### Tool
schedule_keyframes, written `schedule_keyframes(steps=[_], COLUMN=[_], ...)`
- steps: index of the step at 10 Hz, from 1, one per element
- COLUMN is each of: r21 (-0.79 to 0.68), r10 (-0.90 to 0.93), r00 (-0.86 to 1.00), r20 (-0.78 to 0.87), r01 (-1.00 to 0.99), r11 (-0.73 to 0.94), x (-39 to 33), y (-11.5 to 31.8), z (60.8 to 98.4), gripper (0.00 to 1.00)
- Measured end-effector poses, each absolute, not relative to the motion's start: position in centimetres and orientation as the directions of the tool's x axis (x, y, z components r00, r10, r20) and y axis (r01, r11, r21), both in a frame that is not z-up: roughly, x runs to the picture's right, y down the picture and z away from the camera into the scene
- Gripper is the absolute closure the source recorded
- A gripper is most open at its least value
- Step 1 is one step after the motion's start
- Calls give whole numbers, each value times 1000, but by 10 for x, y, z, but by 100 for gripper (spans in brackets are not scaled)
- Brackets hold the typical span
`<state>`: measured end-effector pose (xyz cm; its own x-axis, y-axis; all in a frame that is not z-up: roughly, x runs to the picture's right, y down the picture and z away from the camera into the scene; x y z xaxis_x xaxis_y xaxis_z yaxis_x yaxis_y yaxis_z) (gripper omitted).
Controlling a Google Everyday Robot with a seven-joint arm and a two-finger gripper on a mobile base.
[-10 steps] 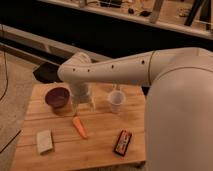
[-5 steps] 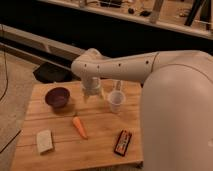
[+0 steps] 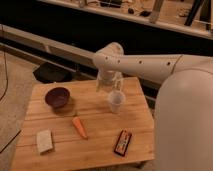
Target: Place the bottle in the ceramic bowl
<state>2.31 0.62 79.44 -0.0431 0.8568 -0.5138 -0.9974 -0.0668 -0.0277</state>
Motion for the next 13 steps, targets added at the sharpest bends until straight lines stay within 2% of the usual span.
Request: schedule_keyframes(steps=[4,13], r21=[-39,-27], r10=[866,828], r00=[4,135], r20=[-500,-544], r01=[-999,-989], r11=[-19,144], x=[60,85], y=[-13,-30], z=[823,892], gripper=[35,35])
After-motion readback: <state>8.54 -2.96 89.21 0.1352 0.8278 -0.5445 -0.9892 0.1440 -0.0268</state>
